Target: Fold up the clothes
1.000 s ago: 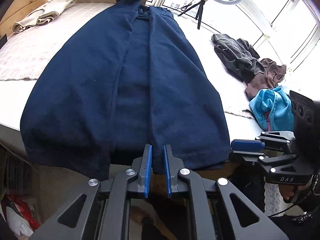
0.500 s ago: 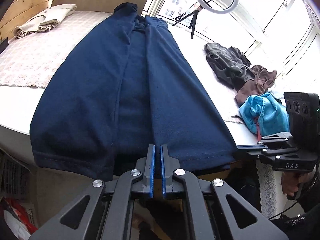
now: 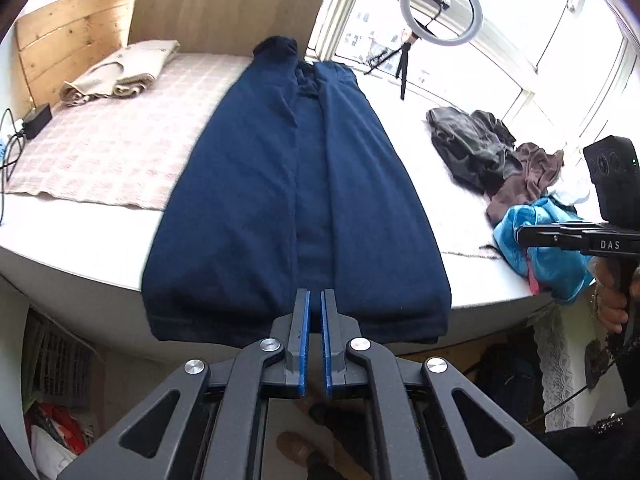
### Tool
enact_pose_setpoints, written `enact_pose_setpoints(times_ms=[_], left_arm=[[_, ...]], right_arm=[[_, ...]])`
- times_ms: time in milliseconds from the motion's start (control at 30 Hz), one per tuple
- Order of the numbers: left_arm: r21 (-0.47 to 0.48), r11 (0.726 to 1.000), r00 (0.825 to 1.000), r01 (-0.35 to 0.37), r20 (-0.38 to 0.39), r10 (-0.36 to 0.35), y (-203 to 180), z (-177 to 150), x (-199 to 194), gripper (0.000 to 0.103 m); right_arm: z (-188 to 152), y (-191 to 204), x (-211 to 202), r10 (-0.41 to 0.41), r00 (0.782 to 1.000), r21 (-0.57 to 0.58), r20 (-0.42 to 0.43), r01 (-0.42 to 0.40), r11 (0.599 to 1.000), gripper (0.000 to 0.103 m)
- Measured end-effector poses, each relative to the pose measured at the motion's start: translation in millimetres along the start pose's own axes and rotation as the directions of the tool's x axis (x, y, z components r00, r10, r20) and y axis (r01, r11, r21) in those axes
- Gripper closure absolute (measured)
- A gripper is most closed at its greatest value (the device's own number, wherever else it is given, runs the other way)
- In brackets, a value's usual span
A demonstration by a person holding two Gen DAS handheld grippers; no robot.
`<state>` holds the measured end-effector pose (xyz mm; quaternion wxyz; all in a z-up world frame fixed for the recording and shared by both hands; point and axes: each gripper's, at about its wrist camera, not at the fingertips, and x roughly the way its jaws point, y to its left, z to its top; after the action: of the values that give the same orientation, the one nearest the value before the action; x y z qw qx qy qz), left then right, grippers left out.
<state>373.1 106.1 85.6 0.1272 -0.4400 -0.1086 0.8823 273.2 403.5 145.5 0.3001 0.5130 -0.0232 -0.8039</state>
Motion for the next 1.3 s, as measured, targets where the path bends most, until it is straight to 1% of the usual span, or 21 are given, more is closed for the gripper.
enact_pose_setpoints(times_ms=[33, 133, 233, 333, 433, 500, 533, 600, 667, 767, 800, 833, 867, 967, 1067, 1133, 1167, 1200, 1233, 1267, 1300], left_arm=[[-0.015, 1.000, 1.000, -0.013, 0.022, 0.014, 7.4, 0.5, -7.1, 0.098], [-0.057, 0.996, 0.997, -0.065, 0.048, 0.068, 32.9, 0.0, -18.3, 0.097], [-0.089, 0.991, 0.994, -0.101, 0.027, 0.104, 57.4, -0.9, -18.8, 0.097], [-0.105, 0.986, 0.991, -0.133, -0.001, 0.133, 71.8, 1.0, -13.3, 0.097], [-0.104, 0.983, 0.988, -0.149, -0.050, 0.145, 75.7, 1.9, -2.5, 0.096], [-0.085, 0.984, 0.986, -0.156, -0.065, 0.151, 73.0, 2.7, -1.9, 0.096], [-0.080, 0.986, 0.987, -0.149, -0.067, 0.144, 70.2, 3.3, -2.3, 0.096], [-0.079, 0.992, 0.994, -0.096, -0.065, 0.091, 61.2, 5.0, -2.3, 0.095], [-0.034, 0.998, 0.996, -0.060, -0.063, 0.057, 45.3, 5.8, 1.4, 0.088], [0.044, 0.999, 0.997, 0.005, -0.073, -0.002, 20.8, 3.1, 16.3, 0.086], [0.070, 0.997, 0.997, 0.024, -0.079, -0.019, 13.4, 1.8, 22.7, 0.084], [0.104, 0.994, 0.996, 0.029, -0.088, -0.020, 7.2, 0.7, 30.8, 0.080], [0.138, 0.990, 0.995, 0.025, -0.102, -0.011, 1.4, 0.2, 39.3, 0.078], [0.196, 0.980, 0.992, 0.035, -0.124, -0.011, -4.9, 0.9, 56.9, 0.078], [0.206, 0.977, 0.990, 0.059, -0.136, -0.031, -1.8, 1.6, 66.3, 0.078], [0.182, 0.980, 0.989, 0.079, -0.139, -0.054, 4.5, 2.1, 68.3, 0.079], [0.163, 0.982, 0.988, 0.091, -0.137, -0.068, 8.0, 2.6, 68.8, 0.080], [0.135, 0.985, 0.987, 0.106, -0.131, -0.088, 12.1, 3.4, 68.3, 0.081], [0.113, 0.987, 0.987, 0.116, -0.126, -0.102, 15.5, 4.0, 68.2, 0.085], [0.105, 0.988, 0.987, 0.118, -0.124, -0.104, 17.4, 4.1, 68.8, 0.092], [0.097, 0.988, 0.987, 0.119, -0.122, -0.107, 19.3, 4.2, 69.4, 0.094]], right_arm=[[2.9, -2.2, -2.0, -0.001, 1.000, 0.015, 0.015, 0.001, 1.000, 0.084], [6.0, -6.4, 0.7, 0.021, 0.999, 0.060, 0.027, -0.022, 0.998, 0.083], [5.1, -1.8, 14.1, 0.049, 0.999, 0.049, -0.001, -0.049, 0.998, 0.083], [17.2, 8.8, 44.5, 0.108, 0.993, 0.042, -0.041, -0.106, 0.993, 0.083], [33.2, 22.6, 77.7, 0.167, 0.983, 0.049, -0.075, -0.164, 0.985, 0.083], [44.5, 32.2, 99.9, 0.205, 0.974, 0.054, -0.093, -0.201, 0.978, 0.083], [52.6, 34.9, 109.7, 0.211, 0.972, 0.062, -0.104, -0.205, 0.977, 0.083], [71.1, 38.6, 128.1, 0.212, 0.969, 0.084, -0.128, -0.203, 0.976, 0.083], [93.9, 35.7, 141.1, 0.222, 0.967, 0.120, -0.128, -0.207, 0.971, 0.080], [130.5, 25.6, 156.1, 0.194, 0.976, 0.163, -0.103, -0.176, 0.971, 0.072], [141.9, 21.6, 164.0, 0.171, 0.980, 0.177, -0.099, -0.151, 0.972, 0.070], [153.1, 17.3, 173.0, 0.142, 0.985, 0.191, -0.098, -0.122, 0.974, 0.068], [164.2, 13.0, 182.1, 0.114, 0.989, 0.206, -0.098, -0.092, 0.974, 0.068], [193.2, 3.3, 209.9, 0.039, 0.994, 0.227, -0.101, -0.016, 0.974, 0.068], [212.5, -0.9, 235.1, -0.031, 0.992, 0.221, -0.124, 0.058, 0.974, 0.068], [218.0, -1.3, 244.8, -0.061, 0.988, 0.208, -0.142, 0.090, 0.974, 0.068], [219.3, -0.7, 246.7, -0.063, 0.988, 0.204, -0.142, 0.092, 0.975, 0.068], [220.0, 0.3, 247.2, -0.061, 0.988, 0.200, -0.140, 0.089, 0.976, 0.070], [220.7, 1.5, 247.4, -0.060, 0.988, 0.197, -0.139, 0.087, 0.977, 0.071], [221.3, 3.2, 248.2, -0.064, 0.988, 0.188, -0.142, 0.090, 0.978, 0.080], [221.8, 5.2, 249.3, -0.070, 0.987, 0.177, -0.147, 0.096, 0.980, 0.094]])
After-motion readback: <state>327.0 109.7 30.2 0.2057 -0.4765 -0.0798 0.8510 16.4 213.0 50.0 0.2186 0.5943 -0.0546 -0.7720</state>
